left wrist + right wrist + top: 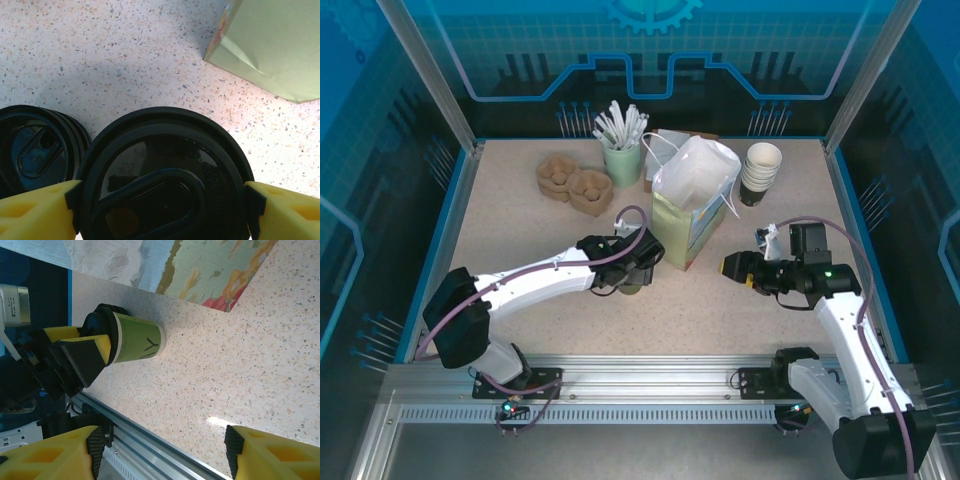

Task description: Pack the takeout coffee

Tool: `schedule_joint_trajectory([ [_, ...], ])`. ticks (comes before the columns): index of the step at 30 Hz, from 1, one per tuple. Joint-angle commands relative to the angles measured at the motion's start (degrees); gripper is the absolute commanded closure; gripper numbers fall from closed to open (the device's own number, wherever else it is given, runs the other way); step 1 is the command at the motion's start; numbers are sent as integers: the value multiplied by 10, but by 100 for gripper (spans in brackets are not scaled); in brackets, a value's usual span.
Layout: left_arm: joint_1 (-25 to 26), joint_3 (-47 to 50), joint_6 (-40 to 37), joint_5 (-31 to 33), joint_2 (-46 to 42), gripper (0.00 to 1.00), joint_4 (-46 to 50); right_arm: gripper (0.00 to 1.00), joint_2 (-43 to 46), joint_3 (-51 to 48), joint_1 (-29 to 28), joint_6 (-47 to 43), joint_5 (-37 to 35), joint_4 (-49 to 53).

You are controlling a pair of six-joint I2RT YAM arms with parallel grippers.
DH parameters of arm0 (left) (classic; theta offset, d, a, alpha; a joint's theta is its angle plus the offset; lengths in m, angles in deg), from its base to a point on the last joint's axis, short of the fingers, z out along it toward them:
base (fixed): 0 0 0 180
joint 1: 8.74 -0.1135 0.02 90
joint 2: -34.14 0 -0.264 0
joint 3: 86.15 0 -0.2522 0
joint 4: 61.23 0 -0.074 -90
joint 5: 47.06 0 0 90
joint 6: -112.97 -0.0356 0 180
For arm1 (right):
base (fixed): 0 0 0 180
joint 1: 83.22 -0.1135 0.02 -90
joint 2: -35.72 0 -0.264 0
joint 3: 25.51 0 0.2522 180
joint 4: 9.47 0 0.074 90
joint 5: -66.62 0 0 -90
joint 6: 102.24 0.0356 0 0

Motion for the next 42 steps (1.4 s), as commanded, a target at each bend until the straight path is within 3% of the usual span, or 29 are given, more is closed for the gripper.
schedule_joint_trajectory([
  [1, -13, 12, -4, 8, -16, 13, 43, 32, -3, 12, 9, -8, 17, 6],
  [8, -19, -30, -26, -6, -39, 1, 61, 32, -12, 27, 10, -11, 17, 12],
  [15, -45, -71, -45, -29, -84, 1, 76, 32, -21, 62, 9, -9, 14, 24],
  [22, -101, -92, -64, -79, -137, 1, 59, 33, -30, 152, 11, -15, -7, 57],
  [29, -199, -69, -54, -94, -193, 1, -4, 34, -45, 242, 11, -3, -14, 76],
  [34, -297, -22, -28, -108, -203, 1, -67, 35, -52, 280, 11, 13, -1, 67],
  [39, -401, 42, 36, -189, -178, 2, -170, 35, -56, 292, 11, 12, 3, 56],
  [42, -438, 52, 62, -235, -135, 4, -215, 37, -63, 290, 11, 9, 6, 48],
])
